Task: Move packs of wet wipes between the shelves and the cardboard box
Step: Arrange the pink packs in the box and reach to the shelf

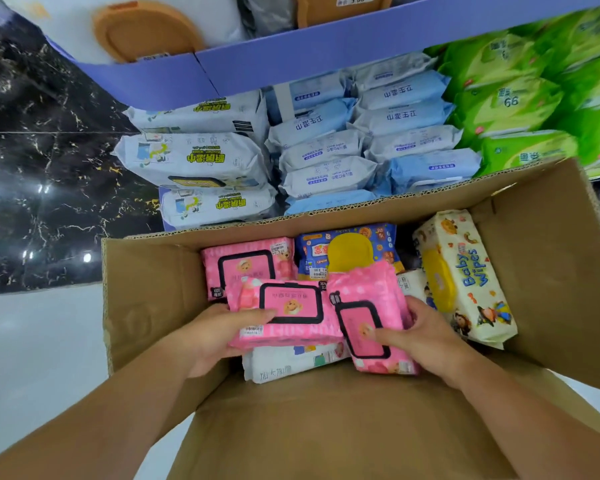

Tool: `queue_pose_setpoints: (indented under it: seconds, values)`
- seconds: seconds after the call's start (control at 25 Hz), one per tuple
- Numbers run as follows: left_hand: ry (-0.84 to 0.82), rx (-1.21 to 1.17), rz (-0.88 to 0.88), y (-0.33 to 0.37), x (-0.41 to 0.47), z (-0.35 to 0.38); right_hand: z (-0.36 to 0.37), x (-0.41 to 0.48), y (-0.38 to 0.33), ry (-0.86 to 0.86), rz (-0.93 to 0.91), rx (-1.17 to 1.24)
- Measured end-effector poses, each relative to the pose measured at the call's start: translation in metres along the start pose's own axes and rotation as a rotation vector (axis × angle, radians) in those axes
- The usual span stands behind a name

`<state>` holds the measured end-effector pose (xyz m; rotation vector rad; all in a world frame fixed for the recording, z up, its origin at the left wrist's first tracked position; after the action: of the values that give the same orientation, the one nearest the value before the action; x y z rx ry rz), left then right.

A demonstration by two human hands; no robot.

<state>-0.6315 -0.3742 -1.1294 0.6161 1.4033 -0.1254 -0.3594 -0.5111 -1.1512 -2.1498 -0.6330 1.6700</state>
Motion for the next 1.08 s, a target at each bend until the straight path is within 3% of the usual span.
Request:
queue_pose_setpoints:
  seconds: [0.28,0.8,1.08]
  values:
    - [0.031,0.017,0.252,0.065,-0.105,0.002,-0.063,-0.081,-0.104,0.013,-0.096,-0.139]
    - [-0.028,-0.176,0.913,0.277,-0.514,-0.049,-0.214,-0.446,-0.415,0.227,-0.531,-0.242]
    - [-0.112,-0.232,1.140,0.393,-0.632,-0.036,-0.282,-0.547,-0.520,0.357,-0.688,-0.294]
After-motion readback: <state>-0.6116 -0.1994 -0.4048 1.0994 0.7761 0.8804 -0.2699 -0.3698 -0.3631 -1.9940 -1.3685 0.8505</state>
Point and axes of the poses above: each hand's wrist, its own x-axis towards the middle knuckle, its own z-axis out of the palm, y = z × x, the point moved 9 cm from there along x, towards the middle knuckle, and after that the axes turned 13 degrees about -x, right-handed, at the moved point
